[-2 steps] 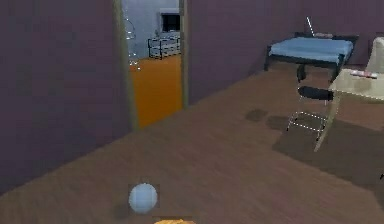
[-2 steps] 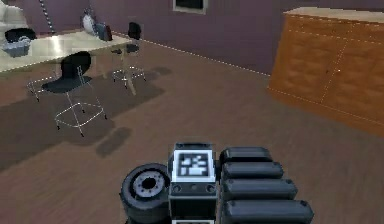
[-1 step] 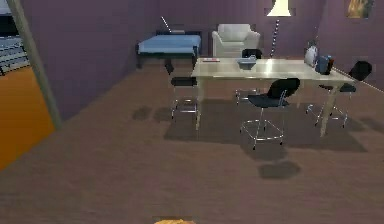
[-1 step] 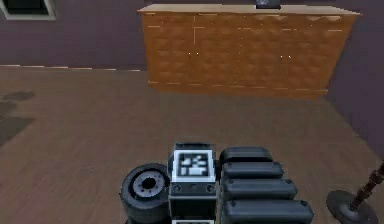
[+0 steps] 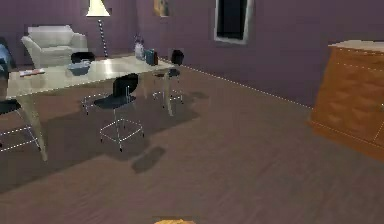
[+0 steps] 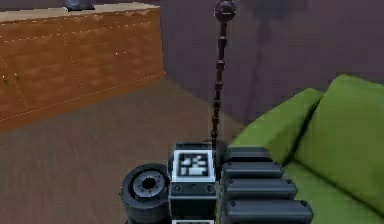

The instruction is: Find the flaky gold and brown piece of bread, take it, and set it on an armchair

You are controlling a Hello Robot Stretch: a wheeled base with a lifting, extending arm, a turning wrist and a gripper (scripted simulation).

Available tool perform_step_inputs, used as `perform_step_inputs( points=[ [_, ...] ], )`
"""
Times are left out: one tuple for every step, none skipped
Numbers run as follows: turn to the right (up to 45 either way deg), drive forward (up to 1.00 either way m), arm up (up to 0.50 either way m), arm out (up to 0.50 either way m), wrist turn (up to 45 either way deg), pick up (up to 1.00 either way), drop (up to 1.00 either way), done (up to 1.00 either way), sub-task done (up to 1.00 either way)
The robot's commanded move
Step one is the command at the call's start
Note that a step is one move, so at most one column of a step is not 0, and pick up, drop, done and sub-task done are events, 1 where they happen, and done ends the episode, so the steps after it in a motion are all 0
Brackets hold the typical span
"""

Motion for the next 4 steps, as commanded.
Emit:
perform_step_inputs(
  points=[
    [45.0,0.0,0.0,0.0,0.0,0.0,0.0,0.0,0.0],
    [45.0,0.0,0.0,0.0,0.0,0.0,0.0,0.0,0.0],
    [12.0,0.0,0.0,0.0,0.0,0.0,0.0,0.0,0.0],
    [0.0,0.25,0.0,0.0,0.0,0.0,0.0,0.0,0.0]
  ],
)
